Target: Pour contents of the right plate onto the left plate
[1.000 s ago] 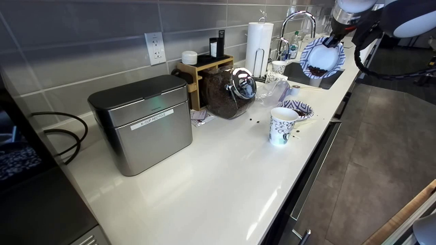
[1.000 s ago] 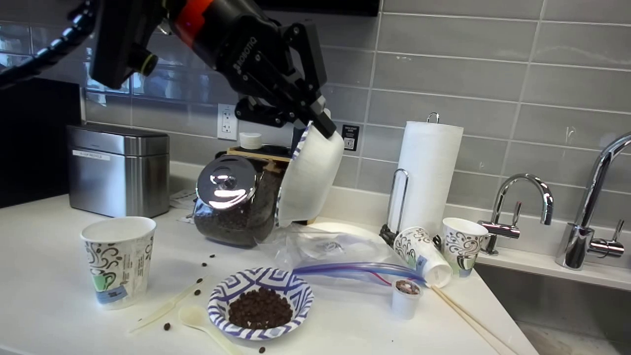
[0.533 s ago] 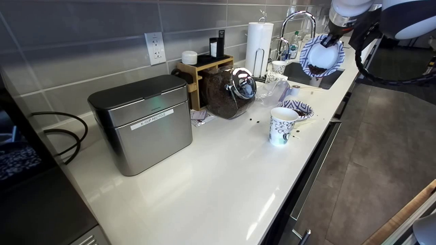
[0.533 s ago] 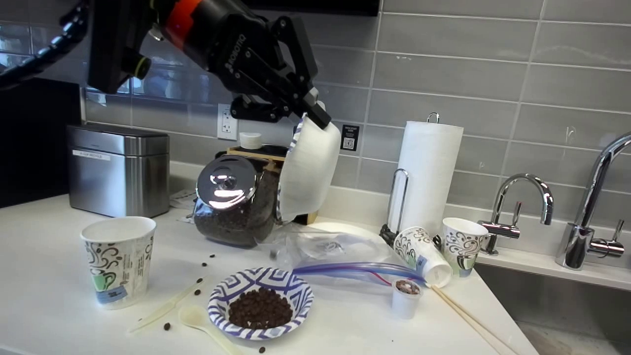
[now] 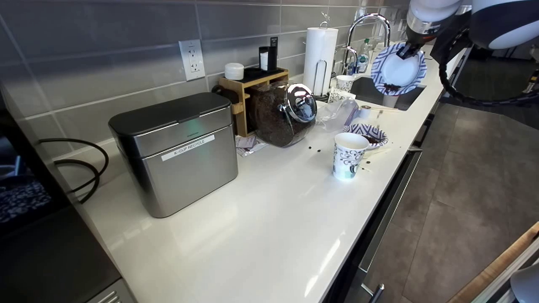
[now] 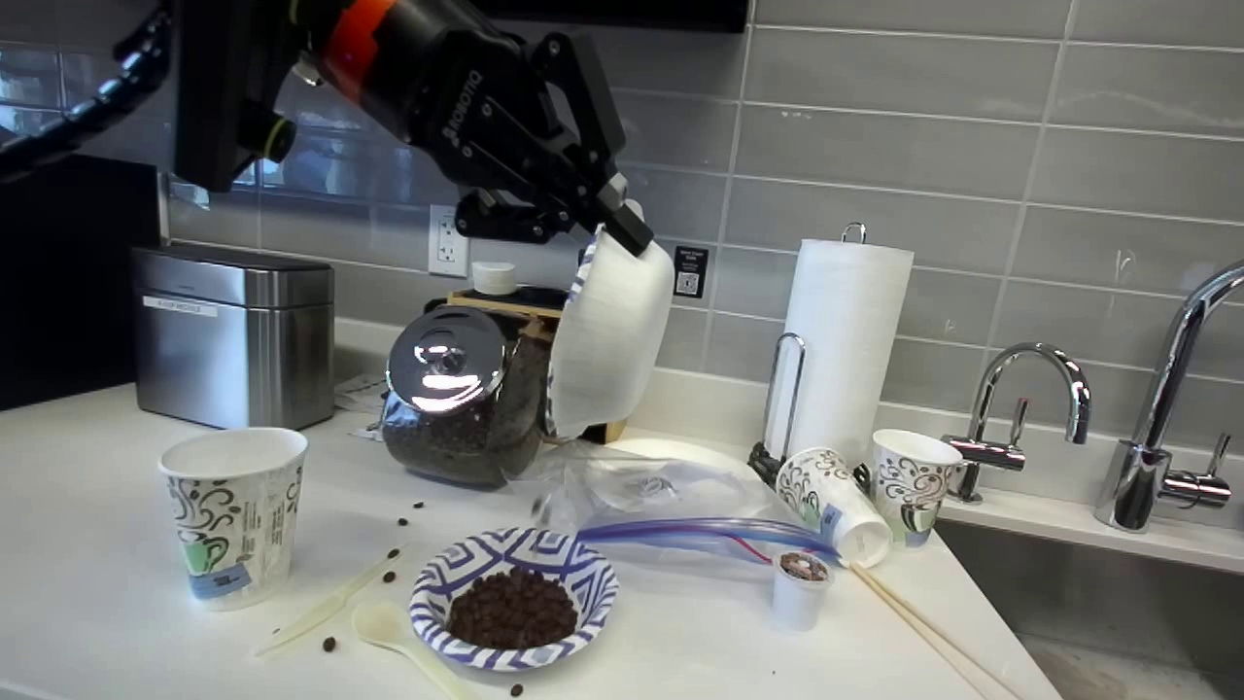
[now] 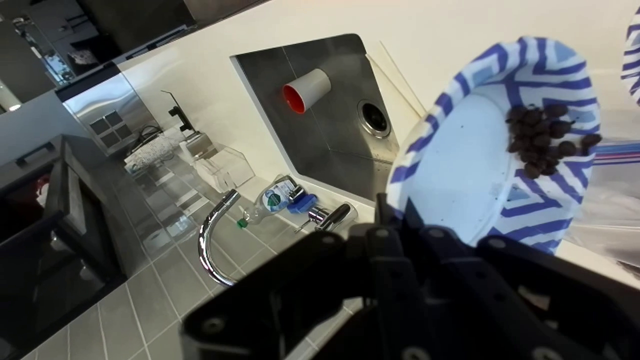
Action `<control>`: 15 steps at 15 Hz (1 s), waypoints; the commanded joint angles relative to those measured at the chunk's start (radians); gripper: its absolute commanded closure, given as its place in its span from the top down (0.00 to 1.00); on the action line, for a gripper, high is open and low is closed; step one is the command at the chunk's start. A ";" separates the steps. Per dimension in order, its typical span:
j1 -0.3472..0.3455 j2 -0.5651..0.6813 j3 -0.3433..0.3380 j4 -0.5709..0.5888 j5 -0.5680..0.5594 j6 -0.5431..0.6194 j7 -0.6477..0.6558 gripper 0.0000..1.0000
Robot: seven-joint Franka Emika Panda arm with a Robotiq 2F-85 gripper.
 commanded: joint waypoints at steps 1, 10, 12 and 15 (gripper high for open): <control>0.027 0.006 -0.013 0.000 -0.026 -0.026 0.043 0.01; 0.047 0.042 -0.089 0.018 0.077 0.056 0.007 0.01; 0.051 0.059 -0.144 0.017 0.181 0.124 -0.047 0.01; 0.035 0.086 -0.207 0.015 0.367 0.217 -0.161 0.01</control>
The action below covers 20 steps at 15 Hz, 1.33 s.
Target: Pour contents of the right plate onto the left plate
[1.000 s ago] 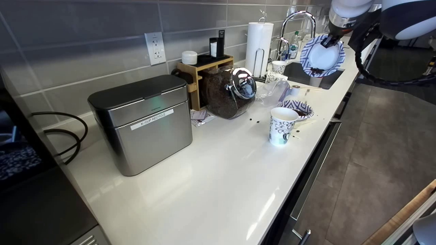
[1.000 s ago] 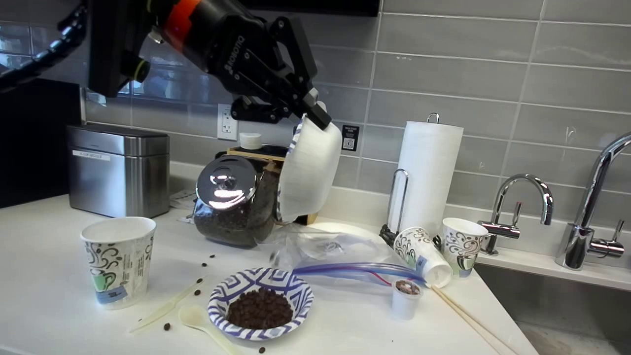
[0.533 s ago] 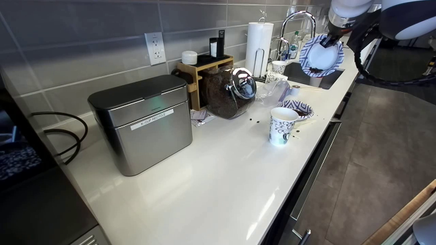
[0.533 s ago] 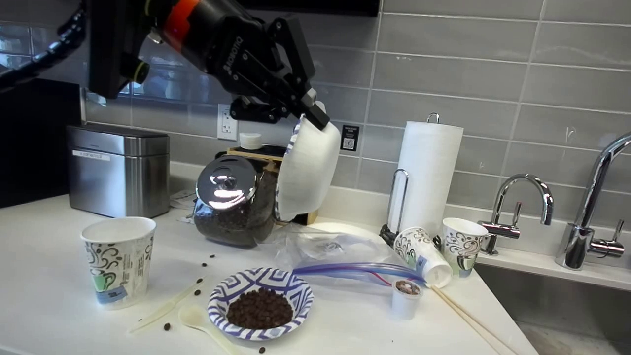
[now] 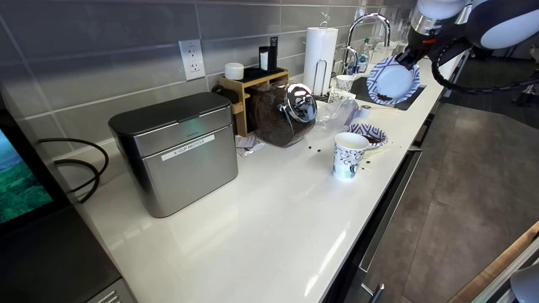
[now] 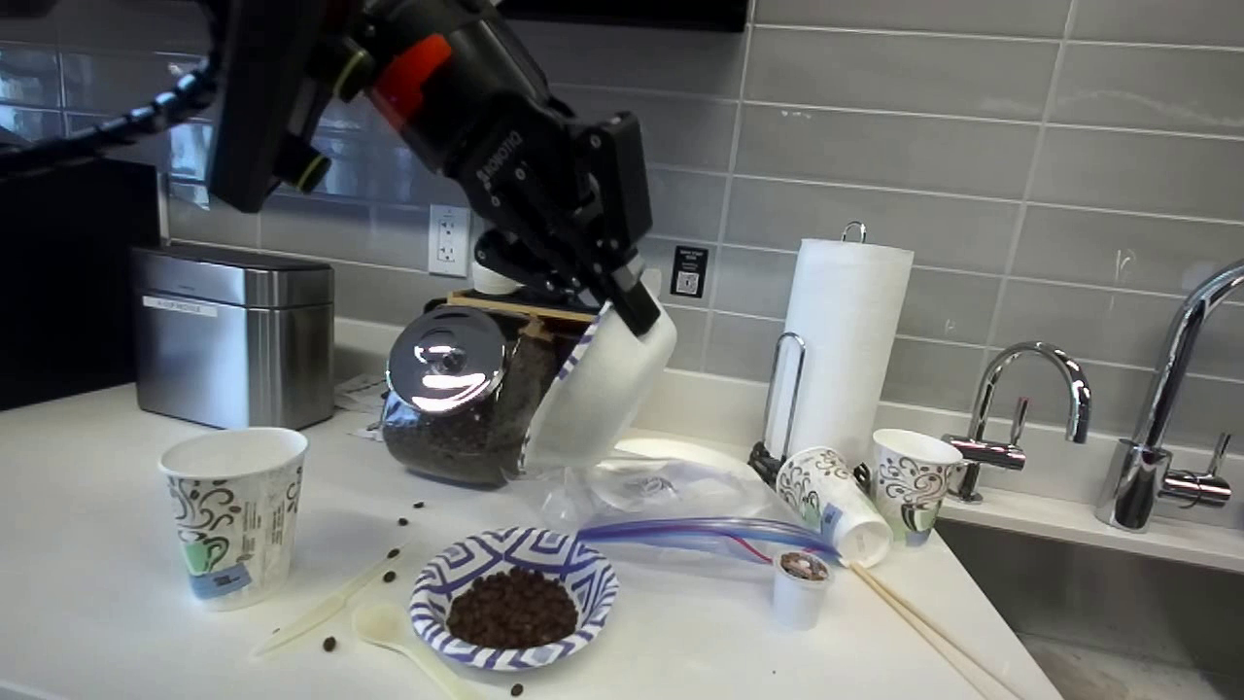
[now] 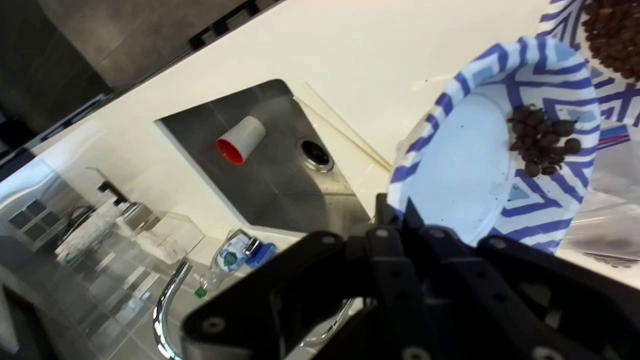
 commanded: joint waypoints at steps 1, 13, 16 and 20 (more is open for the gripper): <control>-0.004 0.047 -0.077 0.008 0.229 0.102 -0.148 0.01; -0.045 0.107 -0.180 0.052 0.991 0.086 -0.637 0.01; -0.052 0.125 -0.175 0.068 1.060 0.083 -0.684 0.01; -0.135 0.101 -0.070 0.060 0.853 0.179 -0.602 0.01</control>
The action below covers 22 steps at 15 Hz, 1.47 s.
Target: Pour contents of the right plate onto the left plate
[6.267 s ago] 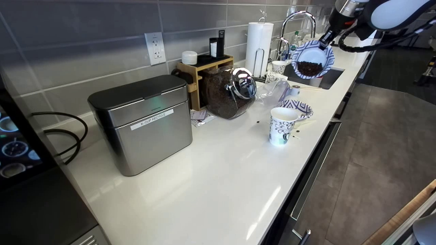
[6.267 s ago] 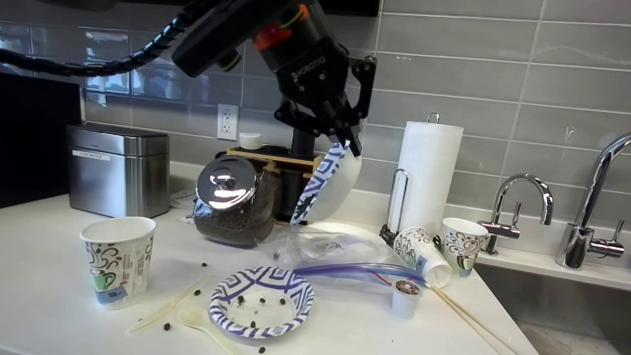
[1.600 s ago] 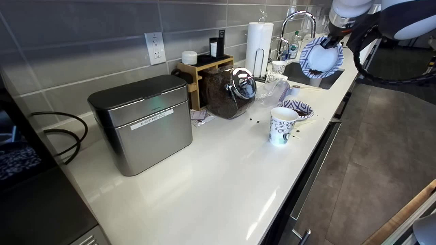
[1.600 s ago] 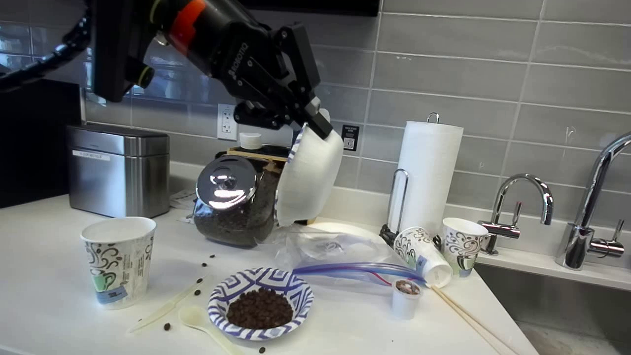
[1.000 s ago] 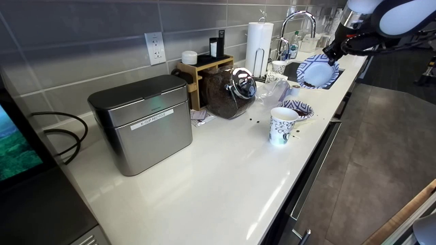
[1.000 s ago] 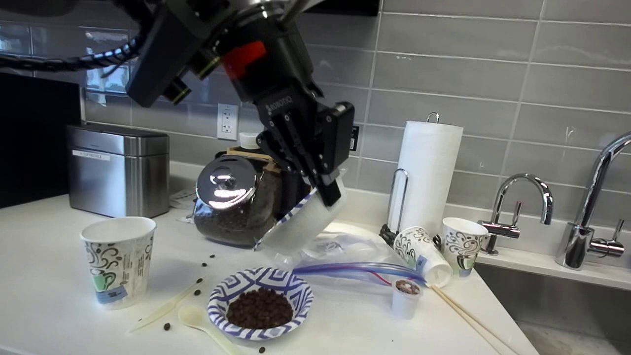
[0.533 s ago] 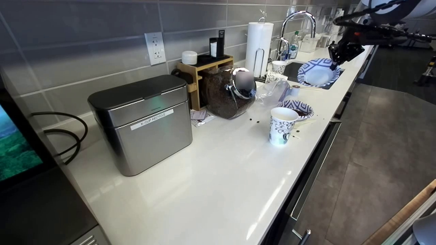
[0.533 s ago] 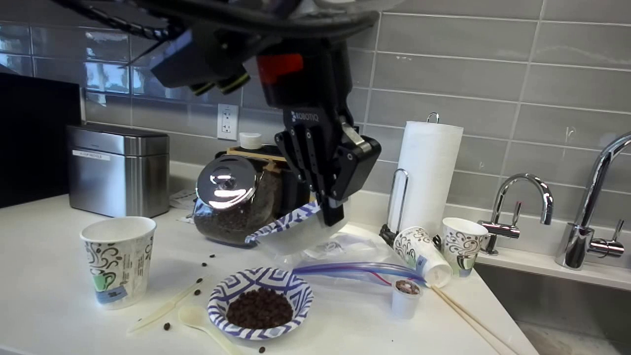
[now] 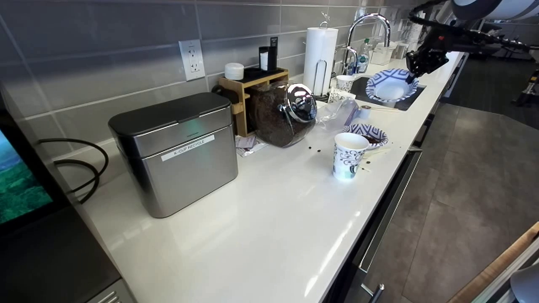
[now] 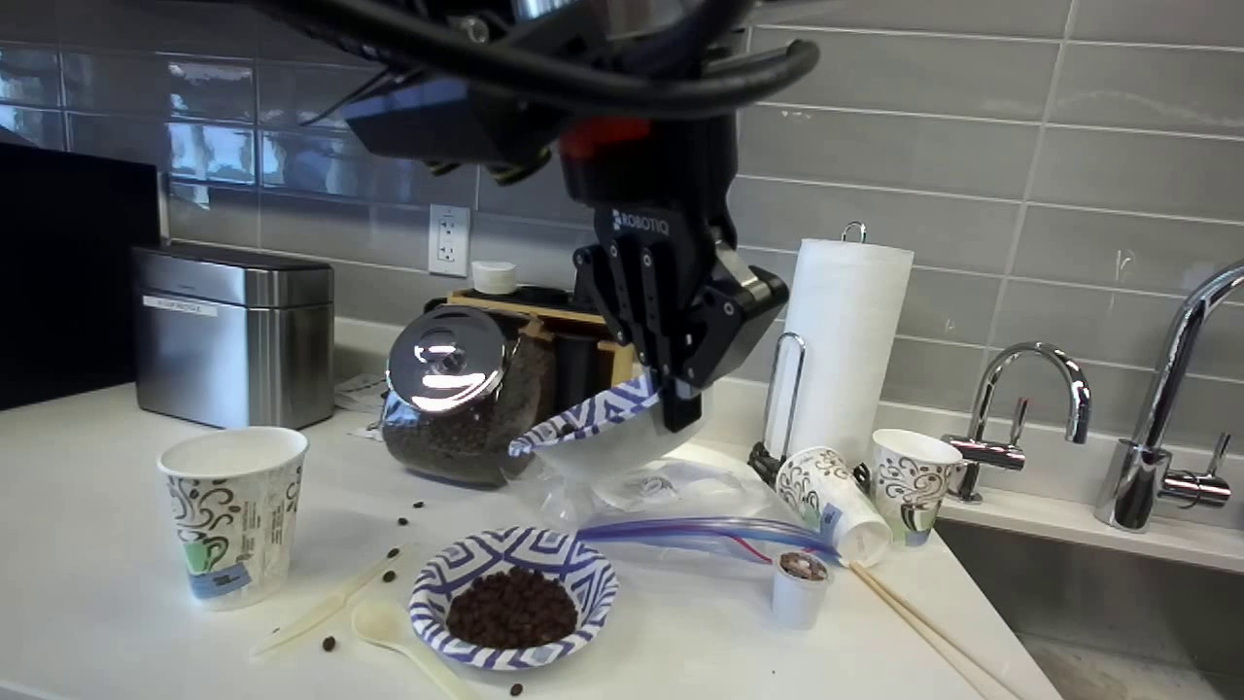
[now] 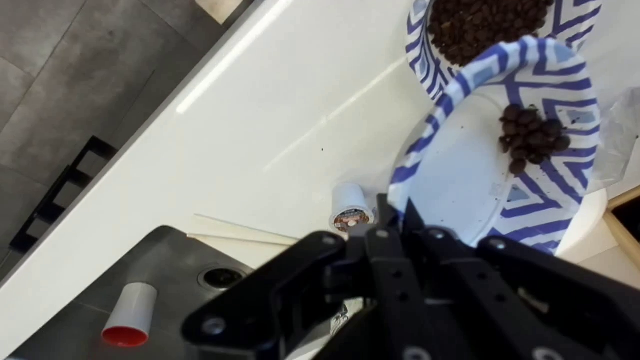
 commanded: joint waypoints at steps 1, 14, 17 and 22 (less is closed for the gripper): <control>-0.079 -0.027 0.108 -0.002 -0.190 0.075 0.061 0.01; -0.268 -0.201 0.430 -0.050 -0.944 0.146 0.289 0.01; -0.278 -0.236 0.474 -0.067 -1.025 0.118 0.337 0.01; -0.310 -0.293 0.570 -0.097 -1.169 0.035 0.431 0.01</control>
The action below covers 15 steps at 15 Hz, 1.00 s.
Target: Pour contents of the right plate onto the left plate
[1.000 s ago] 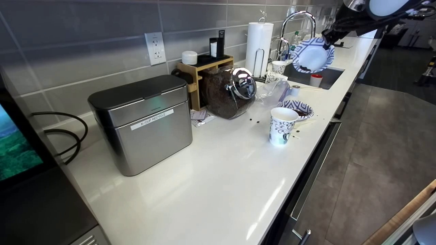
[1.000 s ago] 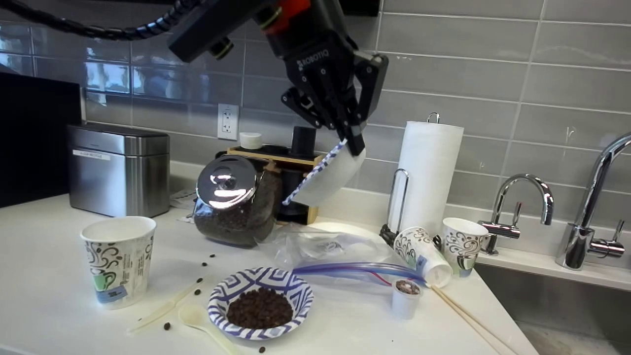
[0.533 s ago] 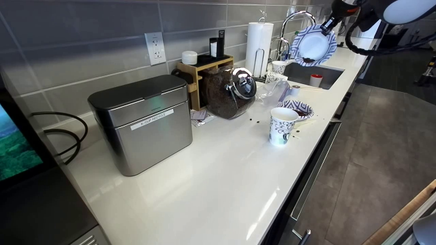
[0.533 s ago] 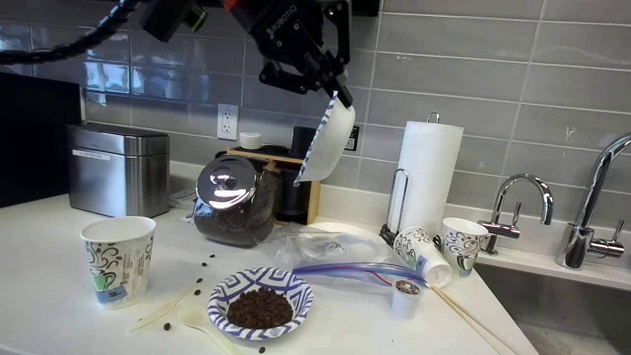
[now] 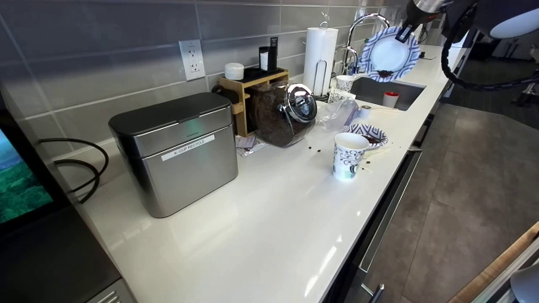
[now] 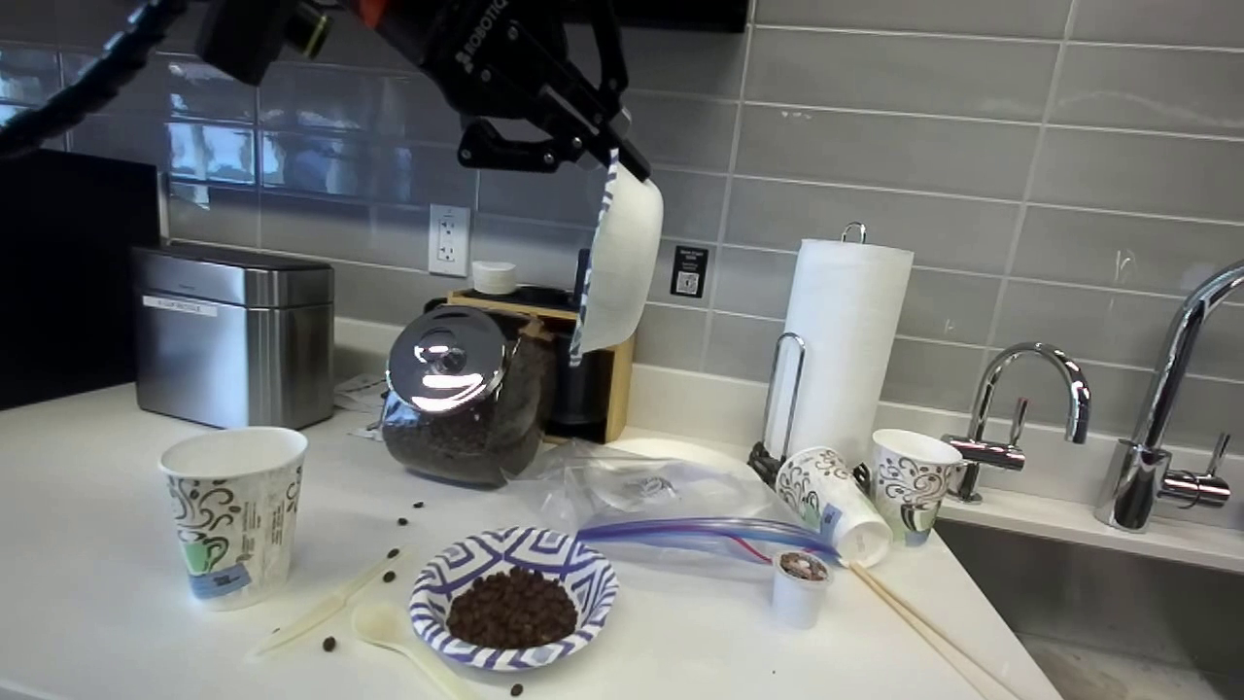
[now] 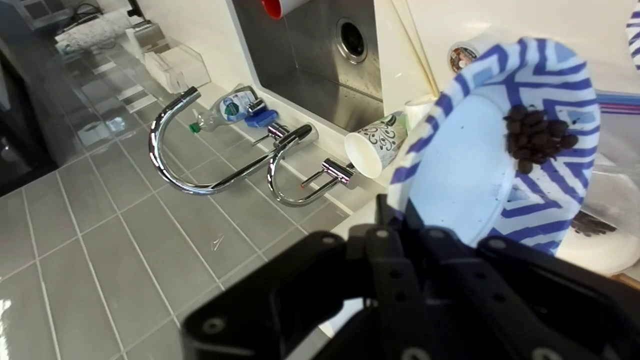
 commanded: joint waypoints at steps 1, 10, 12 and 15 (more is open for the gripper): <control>-0.036 -0.070 0.078 -0.046 -0.119 -0.064 0.097 0.01; 0.176 -0.057 0.007 -0.068 -0.324 -0.315 0.248 0.01; 0.258 -0.050 -0.047 -0.072 -0.357 -0.386 0.262 0.01; 0.354 -0.044 -0.115 -0.079 -0.372 -0.452 0.261 0.01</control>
